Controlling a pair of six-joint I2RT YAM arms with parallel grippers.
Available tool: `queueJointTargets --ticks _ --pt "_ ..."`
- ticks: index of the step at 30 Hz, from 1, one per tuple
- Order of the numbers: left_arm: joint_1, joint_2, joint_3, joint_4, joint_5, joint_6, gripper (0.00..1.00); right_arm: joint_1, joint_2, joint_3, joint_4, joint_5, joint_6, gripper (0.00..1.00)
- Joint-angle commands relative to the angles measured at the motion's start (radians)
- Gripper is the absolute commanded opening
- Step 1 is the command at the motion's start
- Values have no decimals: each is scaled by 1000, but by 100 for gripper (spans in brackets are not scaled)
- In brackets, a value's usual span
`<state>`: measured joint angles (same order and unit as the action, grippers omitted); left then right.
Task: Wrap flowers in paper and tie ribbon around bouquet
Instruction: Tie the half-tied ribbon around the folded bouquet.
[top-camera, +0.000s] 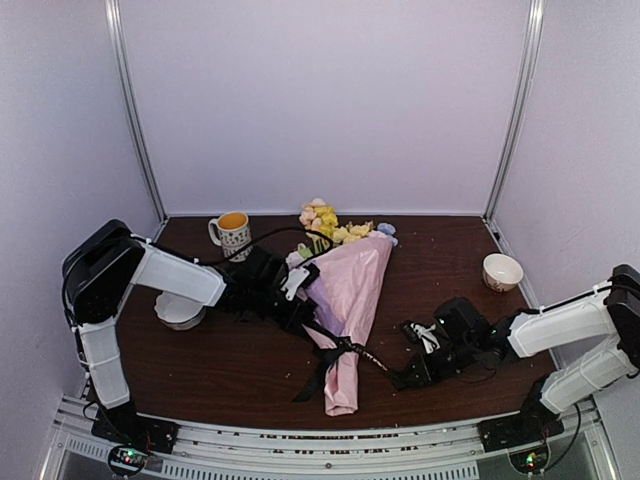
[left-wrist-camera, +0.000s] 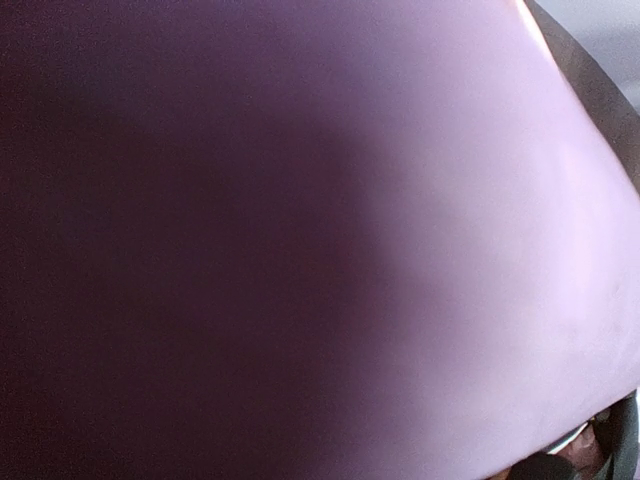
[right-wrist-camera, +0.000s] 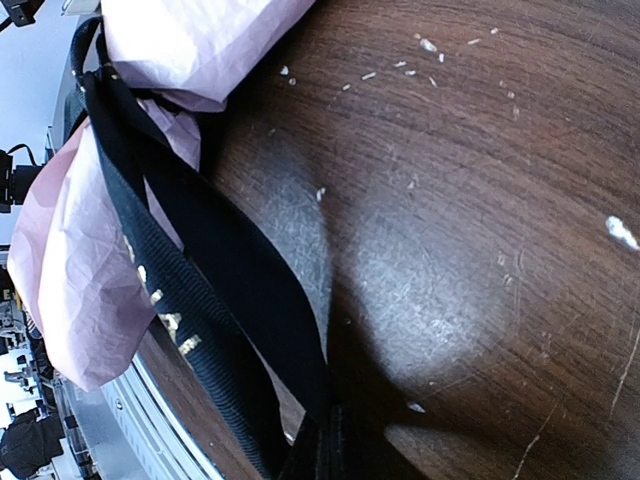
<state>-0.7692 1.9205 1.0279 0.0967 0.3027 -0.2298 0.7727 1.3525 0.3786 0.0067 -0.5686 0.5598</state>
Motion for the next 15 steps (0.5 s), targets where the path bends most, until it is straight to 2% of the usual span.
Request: queueJointTargets --ticks 1,6,8,13,14,15 --pt "7 -40 -22 47 11 27 0 5 24 -56 -145 59 -10 0" --pt "-42 -154 -85 137 65 96 0 5 -13 24 -190 74 -36 0" --pt "-69 -192 -90 145 92 128 0 5 -47 73 -227 110 -59 10" --pt "-100 -216 -68 103 132 166 0 4 -121 192 -351 210 -145 63" --pt "-102 -216 -64 98 142 168 0 1 -142 209 -366 226 -166 77" --pt "-103 -216 -62 98 149 168 0 -1 -163 224 -374 247 -185 96"
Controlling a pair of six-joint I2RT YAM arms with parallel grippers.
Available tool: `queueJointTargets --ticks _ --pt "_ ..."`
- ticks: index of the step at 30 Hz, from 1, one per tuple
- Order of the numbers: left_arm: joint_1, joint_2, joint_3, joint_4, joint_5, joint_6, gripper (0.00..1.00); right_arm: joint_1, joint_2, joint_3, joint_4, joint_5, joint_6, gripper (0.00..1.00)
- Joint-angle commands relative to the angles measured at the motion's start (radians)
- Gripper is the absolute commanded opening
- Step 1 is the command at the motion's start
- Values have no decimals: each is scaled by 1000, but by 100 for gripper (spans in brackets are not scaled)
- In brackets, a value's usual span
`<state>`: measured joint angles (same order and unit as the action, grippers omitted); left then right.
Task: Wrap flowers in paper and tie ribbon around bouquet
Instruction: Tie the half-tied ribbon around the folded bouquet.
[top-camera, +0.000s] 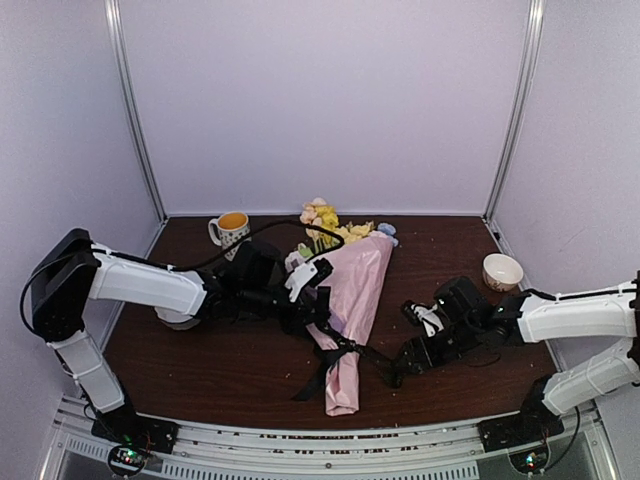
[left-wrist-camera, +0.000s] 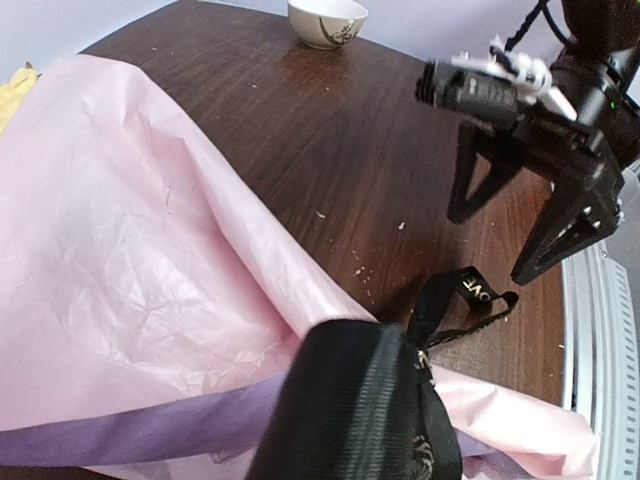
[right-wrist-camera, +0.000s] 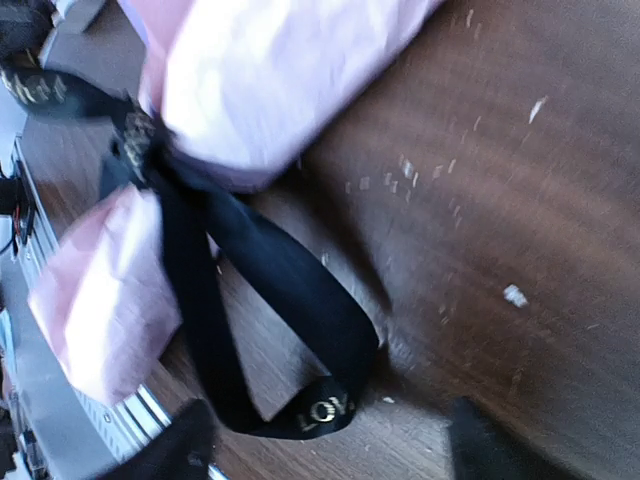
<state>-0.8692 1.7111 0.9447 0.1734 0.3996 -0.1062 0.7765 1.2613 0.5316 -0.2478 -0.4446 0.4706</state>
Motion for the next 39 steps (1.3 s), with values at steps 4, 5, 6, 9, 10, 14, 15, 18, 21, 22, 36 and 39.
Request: queueJointTargets --ticks 4,5,6,9,10,14,15,18,21,22,36,39 --pt "-13 -5 49 8 71 49 0 -9 -137 133 -122 189 -195 100" --pt "-17 -6 61 2 73 54 0 -9 -145 150 -114 183 -216 100" --pt "-23 -7 75 -16 73 60 0 -9 -150 167 -100 171 -229 100" --pt "-42 -16 106 -38 69 72 0 -7 -163 185 13 91 -236 100" --pt "-45 -23 109 -35 73 72 0 -6 -167 177 68 57 -234 100" --pt "-48 -39 121 -15 87 66 0 0 -152 127 287 -13 -234 100" --pt "-48 -35 129 -15 93 68 0 1 -140 121 316 -14 -240 100" --pt "-50 -13 157 -18 109 68 0 1 -88 120 397 -34 -262 100" --pt "-50 -2 172 -9 117 60 0 15 -22 131 477 -96 -282 100" --pt "-49 -3 173 1 118 54 0 23 3 137 488 -101 -297 99" --pt "-15 27 191 -121 -183 -20 49 42 192 207 402 -79 -266 80" --pt "65 15 188 -172 -237 -61 96 40 161 206 358 -56 -266 93"
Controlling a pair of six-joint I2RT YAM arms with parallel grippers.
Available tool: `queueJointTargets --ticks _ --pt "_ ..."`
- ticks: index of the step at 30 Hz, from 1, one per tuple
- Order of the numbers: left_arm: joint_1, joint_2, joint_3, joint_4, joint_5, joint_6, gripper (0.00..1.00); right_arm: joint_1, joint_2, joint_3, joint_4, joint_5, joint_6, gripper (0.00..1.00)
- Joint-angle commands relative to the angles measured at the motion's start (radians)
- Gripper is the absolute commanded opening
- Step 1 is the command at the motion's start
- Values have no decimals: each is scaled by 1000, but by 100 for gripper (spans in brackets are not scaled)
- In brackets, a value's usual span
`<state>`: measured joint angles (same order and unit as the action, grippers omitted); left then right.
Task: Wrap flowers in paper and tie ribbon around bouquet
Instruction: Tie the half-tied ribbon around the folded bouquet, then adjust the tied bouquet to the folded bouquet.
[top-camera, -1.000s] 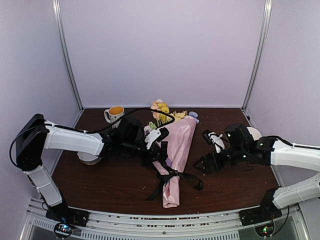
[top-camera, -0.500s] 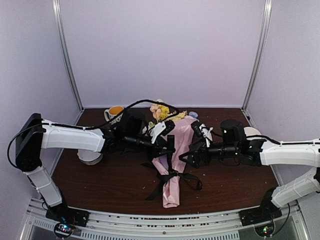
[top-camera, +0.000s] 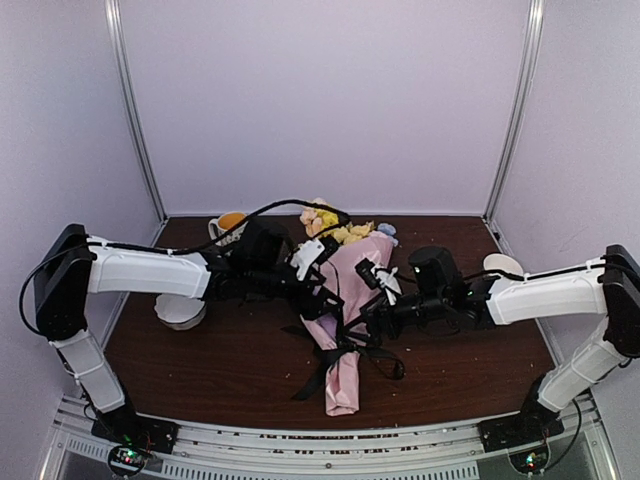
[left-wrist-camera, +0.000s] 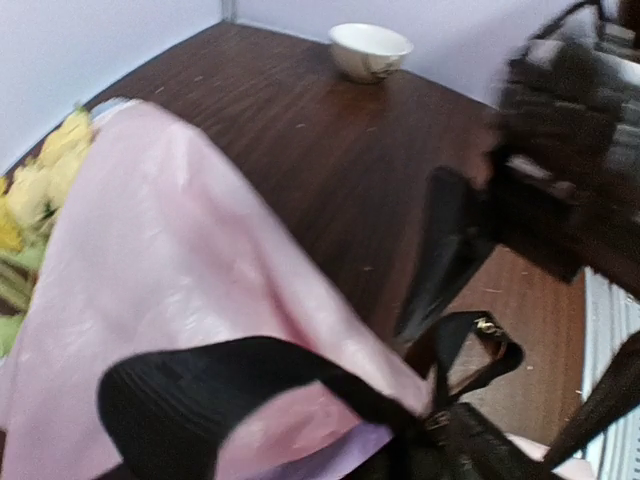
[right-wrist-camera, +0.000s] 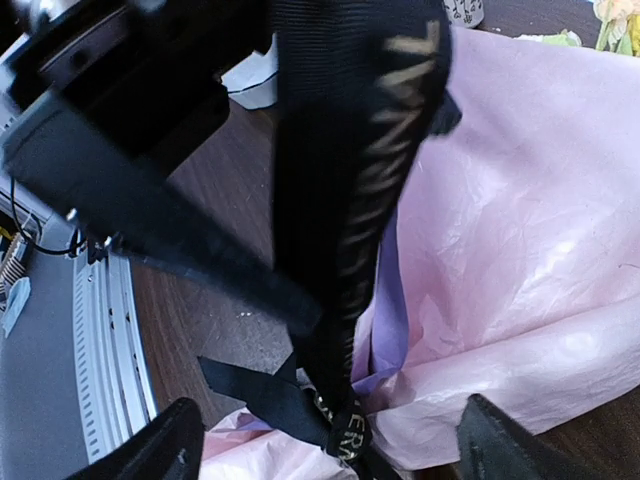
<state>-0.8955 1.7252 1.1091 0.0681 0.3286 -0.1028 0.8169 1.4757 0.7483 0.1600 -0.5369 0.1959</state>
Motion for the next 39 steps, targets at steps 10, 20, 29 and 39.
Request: queueJointTargets --ticks 10,20,29,39 --pt "99 -254 -27 -268 -566 104 98 -119 -383 -61 -75 444 -35 100" --pt "44 -318 -261 -292 -121 -29 43 -131 -433 -50 -245 462 -45 93" --pt "-263 -141 -269 -328 -126 42 72 -106 -342 -94 -344 339 92 99" --pt "-315 0 -238 -393 -341 92 73 -70 -315 -108 -367 384 131 97"
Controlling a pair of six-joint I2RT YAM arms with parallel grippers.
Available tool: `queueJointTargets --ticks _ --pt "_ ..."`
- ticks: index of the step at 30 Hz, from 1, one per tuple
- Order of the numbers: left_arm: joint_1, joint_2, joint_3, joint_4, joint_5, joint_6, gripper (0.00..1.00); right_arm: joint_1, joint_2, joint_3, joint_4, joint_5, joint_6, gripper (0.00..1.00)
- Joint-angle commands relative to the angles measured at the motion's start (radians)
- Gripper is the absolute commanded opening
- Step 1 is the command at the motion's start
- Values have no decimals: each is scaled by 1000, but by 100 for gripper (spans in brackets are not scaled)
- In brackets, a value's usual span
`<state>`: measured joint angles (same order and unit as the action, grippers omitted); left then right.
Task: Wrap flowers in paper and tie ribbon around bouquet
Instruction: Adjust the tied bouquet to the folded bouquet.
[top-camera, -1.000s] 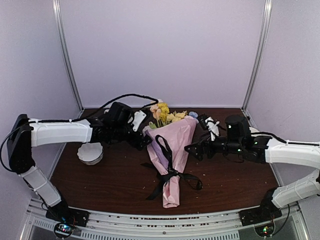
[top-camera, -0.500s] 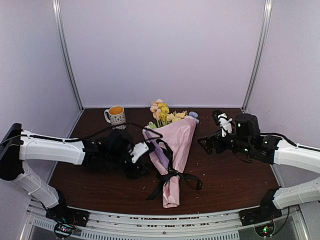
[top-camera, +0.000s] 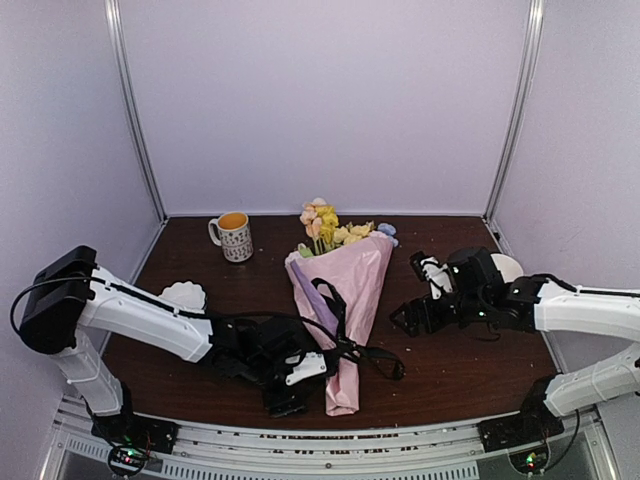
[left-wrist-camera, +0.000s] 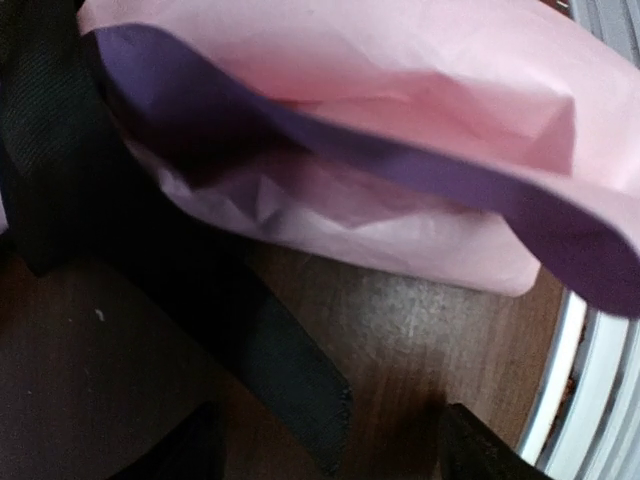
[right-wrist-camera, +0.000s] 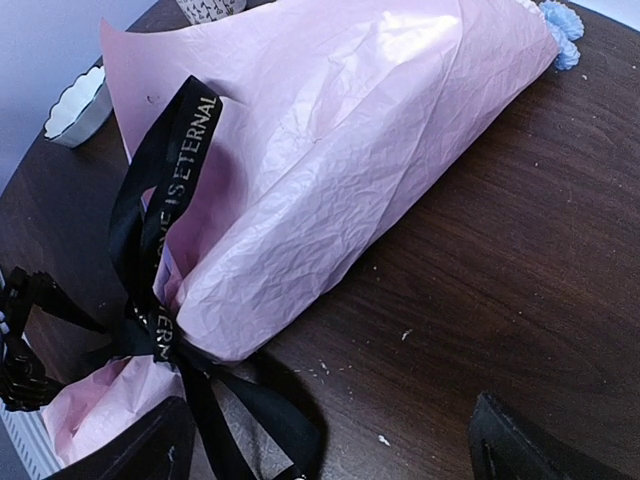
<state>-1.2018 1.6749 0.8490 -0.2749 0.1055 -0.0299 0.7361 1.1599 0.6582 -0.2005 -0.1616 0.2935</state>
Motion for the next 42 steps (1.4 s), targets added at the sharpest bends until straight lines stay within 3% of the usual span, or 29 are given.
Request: queueJointTargets --ticks 1,3,9,14,16,24,28,32,37,42 --pt "-8 58 22 -53 -120 25 71 13 1 -16 -8 7 33 96" --pt "-8 74 26 -55 -112 25 59 15 2 -11 -15 3 33 96" --pt "-8 87 46 -109 -149 14 0 24 14 -21 -26 -42 33 94" --pt "-4 36 49 -155 -269 -48 0 35 88 -31 36 -211 -4 95" --pt "5 9 51 -187 -277 -89 0 54 146 -6 29 -237 -46 100" --pt "10 -93 3 -265 -147 -301 0 64 350 117 -56 -310 -174 100" --pt "10 -143 -52 -244 -92 -403 0 81 371 125 -60 -347 -192 100" --pt "11 -164 -82 -261 -125 -427 0 103 380 127 -60 -316 -204 100" --pt "11 -138 -77 -257 -131 -440 0 107 422 131 -45 -253 -205 88" --pt "11 -157 -73 -243 -152 -426 0 108 455 138 -37 -194 -200 86"
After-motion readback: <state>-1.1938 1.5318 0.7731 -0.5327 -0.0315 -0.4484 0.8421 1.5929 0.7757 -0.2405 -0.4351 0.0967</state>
